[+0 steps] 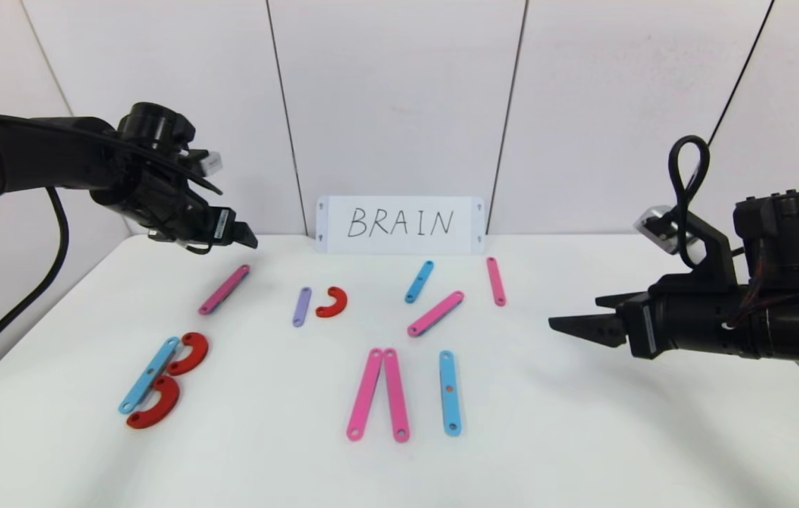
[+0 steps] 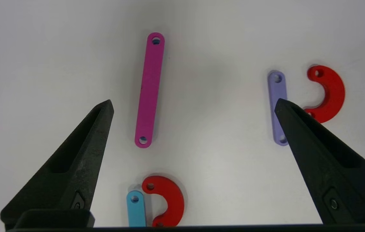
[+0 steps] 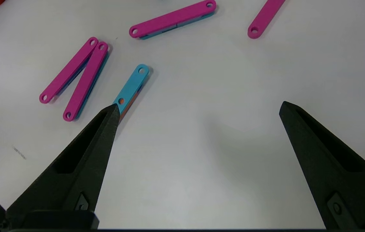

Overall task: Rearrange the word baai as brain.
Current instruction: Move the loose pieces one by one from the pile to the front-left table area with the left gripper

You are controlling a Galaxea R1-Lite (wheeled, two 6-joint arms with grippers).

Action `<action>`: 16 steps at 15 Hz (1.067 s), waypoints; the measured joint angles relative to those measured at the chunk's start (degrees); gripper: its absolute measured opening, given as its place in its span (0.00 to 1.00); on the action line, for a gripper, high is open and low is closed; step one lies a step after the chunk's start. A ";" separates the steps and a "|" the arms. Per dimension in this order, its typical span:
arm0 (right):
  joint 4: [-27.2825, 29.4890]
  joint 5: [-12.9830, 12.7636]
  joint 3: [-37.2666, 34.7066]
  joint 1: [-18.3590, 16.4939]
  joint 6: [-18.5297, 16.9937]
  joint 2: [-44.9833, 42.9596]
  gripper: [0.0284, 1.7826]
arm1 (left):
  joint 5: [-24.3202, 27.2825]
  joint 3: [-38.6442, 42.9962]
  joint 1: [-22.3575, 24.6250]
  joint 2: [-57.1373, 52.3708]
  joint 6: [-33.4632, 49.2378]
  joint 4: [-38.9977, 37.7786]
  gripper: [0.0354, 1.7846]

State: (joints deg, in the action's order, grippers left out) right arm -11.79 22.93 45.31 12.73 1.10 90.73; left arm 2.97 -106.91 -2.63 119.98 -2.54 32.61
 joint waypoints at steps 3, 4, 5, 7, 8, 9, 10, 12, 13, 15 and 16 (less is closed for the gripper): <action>-1.60 -0.06 -0.59 -0.05 -0.22 0.88 0.97 | -1.46 -0.48 2.22 2.57 -0.35 0.99 0.98; -1.60 -0.06 -0.66 -0.05 -0.22 1.07 0.97 | -1.66 -0.67 2.68 3.64 -0.33 0.99 0.98; -1.60 -0.09 -0.67 -0.05 -0.22 1.27 0.97 | -1.74 -0.91 2.96 4.69 -0.35 1.04 0.98; -1.61 -0.06 -0.69 -0.05 -0.22 1.49 0.97 | -1.83 -1.57 3.43 6.89 -0.38 1.07 0.98; -1.60 -0.06 -0.69 -0.05 -0.22 1.57 0.97 | -1.83 -1.72 3.49 7.83 -0.40 1.12 0.98; -1.60 -0.06 -0.69 -0.05 -0.22 1.68 0.97 | -1.79 -1.79 3.49 8.55 -0.41 1.12 0.98; -1.60 -0.06 -0.69 -0.05 -0.24 1.73 0.97 | -1.79 -1.88 3.45 9.20 -0.41 1.12 0.98; -1.61 -0.06 -0.69 0.00 -0.20 1.90 0.97 | -1.83 -2.16 3.38 10.64 -0.38 1.12 0.98; -1.61 -0.06 -0.67 0.00 -0.17 1.99 0.97 | -1.85 -2.46 3.36 11.36 -0.33 1.10 0.98; -1.61 -0.06 -0.67 0.00 -0.17 2.12 0.97 | -1.90 -3.07 3.34 12.63 -0.27 1.12 0.98; -1.60 -0.09 -0.67 -0.02 -0.11 2.23 0.97 | -1.90 -3.29 3.27 13.13 -0.27 1.10 0.98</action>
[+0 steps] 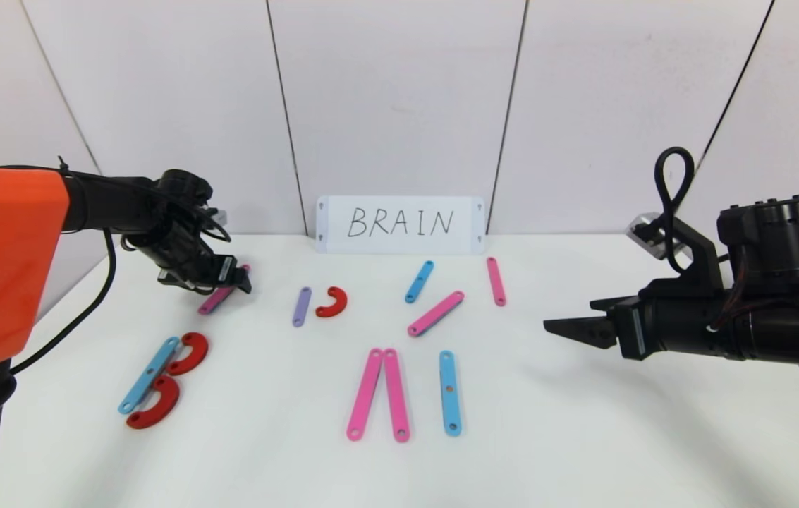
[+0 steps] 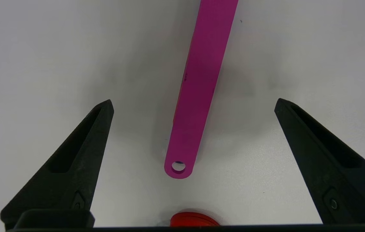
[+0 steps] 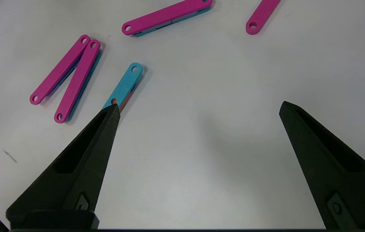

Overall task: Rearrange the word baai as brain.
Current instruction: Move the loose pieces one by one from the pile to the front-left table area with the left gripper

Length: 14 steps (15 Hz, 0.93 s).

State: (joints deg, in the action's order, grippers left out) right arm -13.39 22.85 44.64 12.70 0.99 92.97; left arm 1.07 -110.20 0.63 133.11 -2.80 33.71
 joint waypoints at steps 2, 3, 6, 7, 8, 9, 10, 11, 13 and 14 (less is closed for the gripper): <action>-0.01 0.02 0.00 0.02 0.02 0.22 0.97 | -0.04 -0.85 0.05 0.99 0.06 0.02 0.93; -0.01 0.02 0.00 0.02 0.05 0.28 0.97 | -0.04 -1.21 0.02 1.38 0.13 0.09 0.87; -0.04 0.02 -0.07 0.02 0.11 0.48 0.97 | -0.02 -1.76 -0.12 1.84 0.20 0.11 0.64; -0.04 0.02 -0.10 -0.02 0.11 0.55 0.97 | -0.04 -1.82 -0.12 1.93 0.24 0.11 0.53; -0.04 0.02 -0.10 0.00 0.11 0.56 0.97 | -0.02 -1.82 -0.11 2.00 0.27 0.17 0.43; -0.06 -0.05 -0.10 0.05 0.11 0.56 0.97 | -0.04 -1.82 -0.12 2.06 0.33 0.27 0.32; -0.01 -0.05 -0.07 0.02 0.11 0.61 0.97 | -0.04 -1.82 -0.17 2.08 0.41 0.63 0.24; -0.01 -0.05 -0.07 0.02 0.11 0.63 0.97 | -0.02 -1.84 -0.23 2.08 0.41 0.74 0.18; -0.01 -0.06 -0.07 0.02 0.13 0.63 0.97 | -0.04 -1.87 -0.28 1.93 0.50 1.01 0.15; -0.01 -0.06 -0.07 0.02 0.11 0.63 0.97 | -0.04 -1.84 -0.30 1.51 0.74 1.32 0.15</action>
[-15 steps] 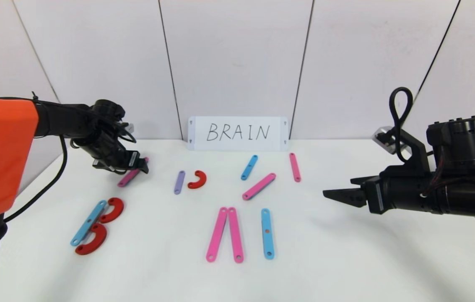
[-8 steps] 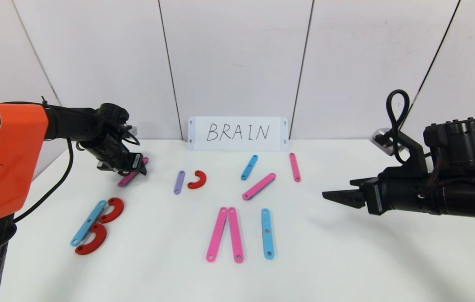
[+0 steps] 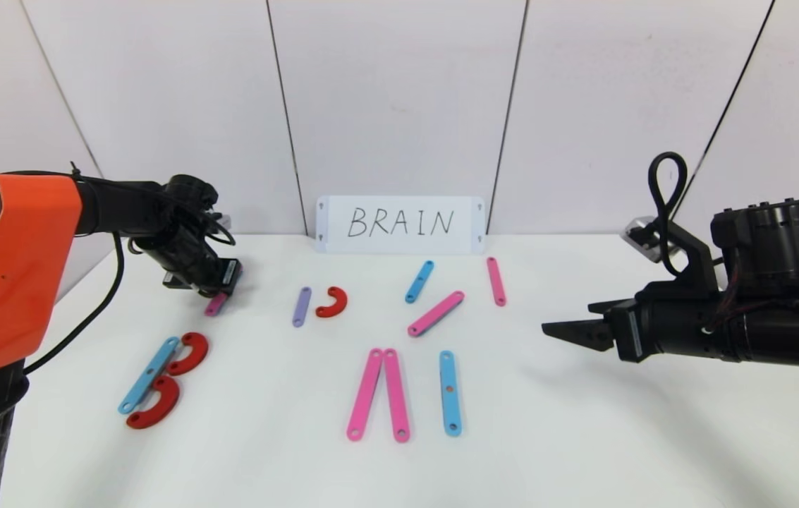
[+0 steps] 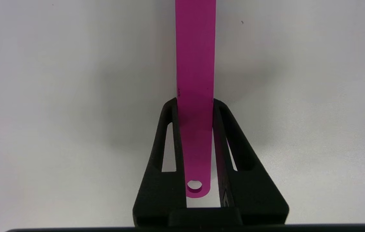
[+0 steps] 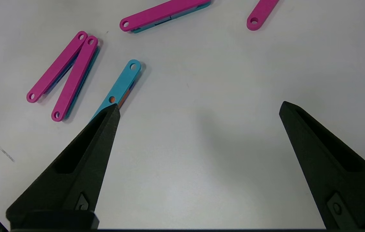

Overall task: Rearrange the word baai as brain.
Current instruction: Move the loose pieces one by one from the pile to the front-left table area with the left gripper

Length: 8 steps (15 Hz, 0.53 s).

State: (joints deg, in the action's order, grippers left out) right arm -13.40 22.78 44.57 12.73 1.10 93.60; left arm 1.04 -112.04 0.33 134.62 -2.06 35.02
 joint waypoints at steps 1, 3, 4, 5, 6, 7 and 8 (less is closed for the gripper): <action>0.00 0.00 0.00 0.00 0.02 0.02 0.97 | 0.06 0.02 -0.02 -0.78 0.57 0.65 0.15; 0.01 0.00 0.00 0.00 0.02 0.02 0.97 | 0.09 0.16 -0.26 -2.76 1.55 2.60 0.15; 0.04 0.00 0.00 -0.02 0.02 0.02 0.97 | 0.09 0.20 -0.40 -4.13 1.96 3.86 0.15; 0.04 0.00 0.00 0.00 0.00 0.02 0.97 | 0.11 0.24 -0.51 -5.85 2.36 5.18 0.15; 0.04 0.00 0.00 -0.02 0.00 0.02 0.97 | 0.09 0.30 -0.68 -7.39 2.74 6.34 0.15; 0.04 0.00 0.00 0.00 0.00 0.04 0.97 | 0.09 0.37 -1.01 -9.16 3.44 7.56 0.15; 0.04 0.00 0.00 0.00 -0.02 0.04 0.97 | 0.09 0.48 -1.56 -11.00 4.40 9.30 0.15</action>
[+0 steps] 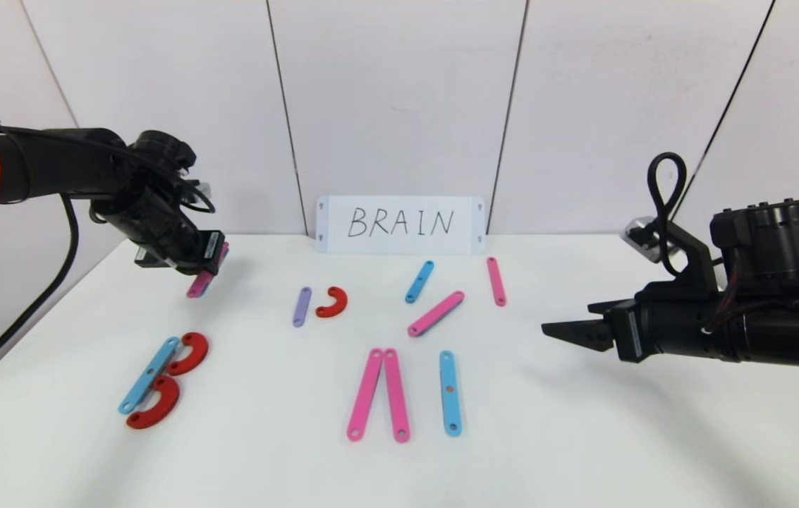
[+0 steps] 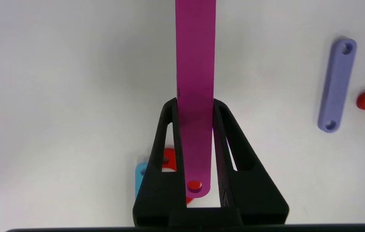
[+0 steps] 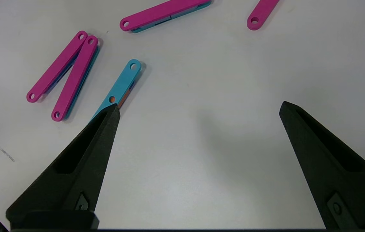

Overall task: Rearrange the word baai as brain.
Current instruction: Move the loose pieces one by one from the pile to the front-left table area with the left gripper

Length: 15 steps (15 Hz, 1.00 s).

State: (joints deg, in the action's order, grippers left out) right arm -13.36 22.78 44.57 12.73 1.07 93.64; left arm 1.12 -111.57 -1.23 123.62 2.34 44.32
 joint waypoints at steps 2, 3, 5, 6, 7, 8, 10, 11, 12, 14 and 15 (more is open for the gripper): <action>0.00 0.00 0.00 0.00 -0.02 0.00 0.97 | -0.05 0.40 -1.71 -3.67 2.08 4.77 0.15; 0.00 0.00 0.00 0.00 -0.04 0.00 0.97 | -0.22 1.01 -2.76 -5.35 3.17 7.13 0.15; 0.00 0.00 0.00 0.00 -0.02 0.10 0.97 | -0.74 3.94 -5.11 -8.28 7.02 8.90 0.15; 0.00 0.00 0.00 0.00 0.00 0.20 0.97 | -1.23 6.23 -6.38 -9.74 9.09 8.90 0.15; 0.00 0.00 0.00 0.00 0.09 0.30 0.97 | -1.83 8.53 -7.50 -11.06 10.50 8.81 0.15; 0.00 0.00 0.00 0.00 0.09 0.40 0.97 | -2.41 11.33 -8.63 -12.43 11.79 8.59 0.15; 0.00 0.00 0.00 0.00 0.09 0.55 0.97 | -3.01 17.21 -10.37 -14.97 13.69 6.80 0.15; -0.02 0.00 0.00 0.00 0.22 0.71 0.97 | -3.13 20.94 -11.08 -16.26 13.92 4.96 0.15; -0.02 0.00 0.00 -0.02 0.20 0.79 0.97 | -3.24 24.92 -11.61 -17.46 13.86 2.69 0.15; 0.00 0.00 0.00 -0.02 0.30 0.90 0.97 | -3.29 32.33 -12.46 -19.13 13.75 -2.96 0.15; -0.04 0.00 -0.06 0.00 0.29 0.94 0.97 | -3.40 35.74 -12.91 -19.66 13.67 -6.12 0.15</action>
State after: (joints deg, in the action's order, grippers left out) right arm -13.40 22.78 44.51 12.73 1.37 94.57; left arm -2.28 -75.83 -14.14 103.96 16.01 38.21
